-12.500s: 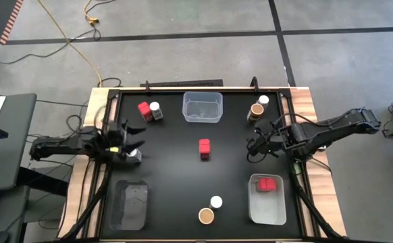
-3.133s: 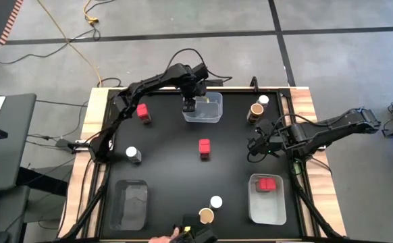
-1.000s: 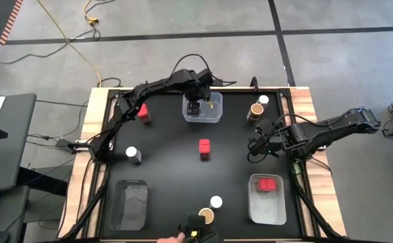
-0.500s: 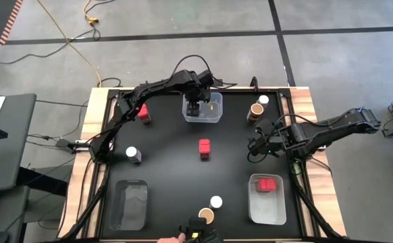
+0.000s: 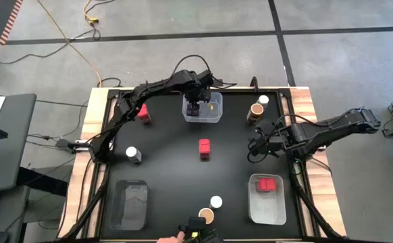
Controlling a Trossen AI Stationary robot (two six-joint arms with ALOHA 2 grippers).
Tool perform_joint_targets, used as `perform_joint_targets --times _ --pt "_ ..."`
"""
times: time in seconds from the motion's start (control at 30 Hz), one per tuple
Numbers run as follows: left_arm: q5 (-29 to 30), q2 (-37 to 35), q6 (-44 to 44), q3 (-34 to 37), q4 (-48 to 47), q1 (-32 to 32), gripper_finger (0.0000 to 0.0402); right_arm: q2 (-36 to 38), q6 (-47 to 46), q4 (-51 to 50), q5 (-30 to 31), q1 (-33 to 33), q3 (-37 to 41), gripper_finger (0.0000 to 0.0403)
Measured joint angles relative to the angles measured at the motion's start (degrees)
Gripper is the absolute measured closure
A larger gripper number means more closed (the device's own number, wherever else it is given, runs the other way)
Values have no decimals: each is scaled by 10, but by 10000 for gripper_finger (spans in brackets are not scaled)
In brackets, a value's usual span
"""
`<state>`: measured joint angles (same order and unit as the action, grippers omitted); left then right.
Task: Sort spices by type
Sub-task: Put the top left spice bottle into the transparent bin
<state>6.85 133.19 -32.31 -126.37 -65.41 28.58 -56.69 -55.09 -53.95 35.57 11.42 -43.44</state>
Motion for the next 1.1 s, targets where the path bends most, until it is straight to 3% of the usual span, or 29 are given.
perform_joint_targets --times 0.23,1.1 --pt "5 0 5 0 11 0 150 0 0 0 0 0 0 29" --pt "59 -8 -24 0 33 0 150 0 0 -2 0 0 0 29"
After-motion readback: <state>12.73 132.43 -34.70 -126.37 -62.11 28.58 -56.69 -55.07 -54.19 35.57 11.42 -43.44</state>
